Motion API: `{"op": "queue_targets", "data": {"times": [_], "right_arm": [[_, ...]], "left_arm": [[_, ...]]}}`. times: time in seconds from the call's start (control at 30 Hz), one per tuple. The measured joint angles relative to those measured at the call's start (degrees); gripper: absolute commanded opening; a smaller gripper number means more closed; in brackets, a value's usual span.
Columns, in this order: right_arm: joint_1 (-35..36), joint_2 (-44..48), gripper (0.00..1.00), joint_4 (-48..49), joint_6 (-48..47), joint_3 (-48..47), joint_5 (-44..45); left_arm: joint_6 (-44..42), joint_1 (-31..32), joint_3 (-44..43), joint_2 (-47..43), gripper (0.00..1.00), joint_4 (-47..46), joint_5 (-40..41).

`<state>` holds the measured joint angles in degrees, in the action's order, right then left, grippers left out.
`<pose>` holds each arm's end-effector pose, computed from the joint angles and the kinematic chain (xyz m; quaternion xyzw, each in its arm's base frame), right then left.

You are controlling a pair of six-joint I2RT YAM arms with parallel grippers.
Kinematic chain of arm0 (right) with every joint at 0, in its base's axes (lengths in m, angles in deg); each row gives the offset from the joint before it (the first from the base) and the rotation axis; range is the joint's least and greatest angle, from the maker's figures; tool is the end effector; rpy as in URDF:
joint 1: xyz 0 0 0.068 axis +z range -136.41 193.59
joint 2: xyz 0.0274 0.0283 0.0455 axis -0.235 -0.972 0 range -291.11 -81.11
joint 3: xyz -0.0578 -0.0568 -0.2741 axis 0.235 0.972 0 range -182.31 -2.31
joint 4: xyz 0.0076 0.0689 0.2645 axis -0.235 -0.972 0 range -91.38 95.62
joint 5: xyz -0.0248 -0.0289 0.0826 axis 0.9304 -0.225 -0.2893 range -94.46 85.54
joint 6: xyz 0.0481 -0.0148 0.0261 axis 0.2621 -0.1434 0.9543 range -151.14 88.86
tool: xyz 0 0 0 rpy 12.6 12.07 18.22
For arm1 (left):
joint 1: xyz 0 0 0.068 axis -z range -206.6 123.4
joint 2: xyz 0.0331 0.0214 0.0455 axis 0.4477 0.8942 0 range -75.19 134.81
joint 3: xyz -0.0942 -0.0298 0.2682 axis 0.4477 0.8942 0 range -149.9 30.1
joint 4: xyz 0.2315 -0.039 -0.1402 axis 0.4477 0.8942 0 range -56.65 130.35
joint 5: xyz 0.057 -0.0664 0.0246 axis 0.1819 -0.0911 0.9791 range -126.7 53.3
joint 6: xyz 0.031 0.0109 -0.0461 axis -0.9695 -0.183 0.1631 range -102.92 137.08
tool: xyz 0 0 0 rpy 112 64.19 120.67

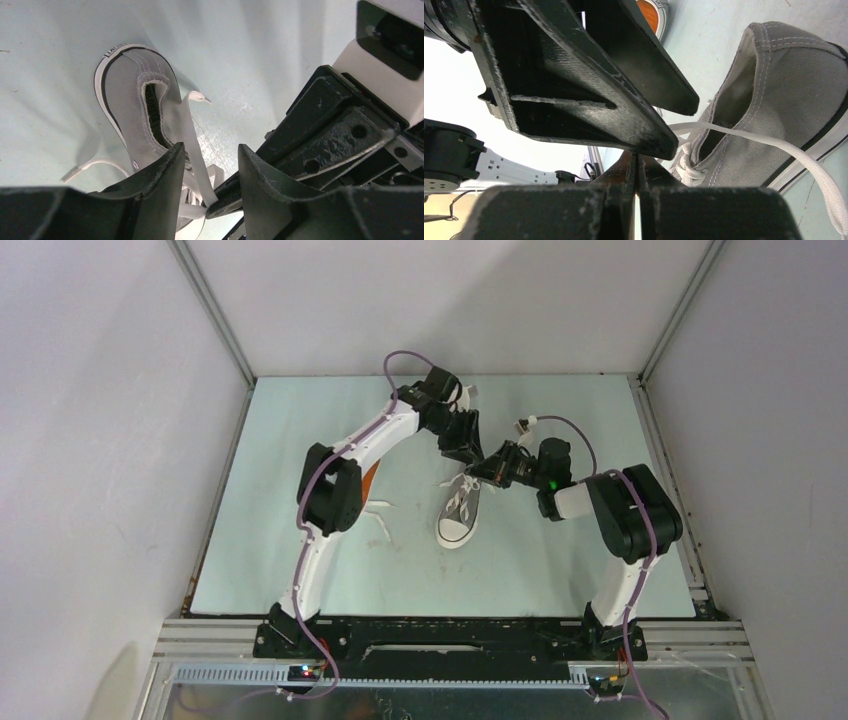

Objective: Tie the shoes

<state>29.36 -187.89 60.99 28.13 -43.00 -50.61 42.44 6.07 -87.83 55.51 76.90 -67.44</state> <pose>0.3378 0.1251 0.1489 0.0303 0.7507 0.5968 0.2818 0.4315 -0.3006 0.2355 0.1354 0.9161 -0.3574 0.1213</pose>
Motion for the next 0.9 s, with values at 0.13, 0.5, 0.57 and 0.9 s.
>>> {"op": "queue_targets", "data": {"times": [0.13,0.5,0.57,0.9], "right_arm": [[0.4,0.1,0.0,-0.7,-0.6,0.0,0.1],[0.7,0.2,0.0,-1.4,-1.5,0.0,0.1],[0.7,0.3,0.0,-1.4,-1.5,0.0,0.3],[0.6,0.5,0.0,-2.2,-2.3,0.0,1.0]], "left_arm": [[-1.5,0.5,-3.6,2.5,0.4,4.4,0.0],[-3.0,0.7,-3.7,3.5,0.14,7.9,-0.1],[-3.1,0.7,-3.7,3.5,0.03,8.1,-0.2],[-1.8,-1.0,3.9,1.1,0.06,1.5,-2.1]]}}
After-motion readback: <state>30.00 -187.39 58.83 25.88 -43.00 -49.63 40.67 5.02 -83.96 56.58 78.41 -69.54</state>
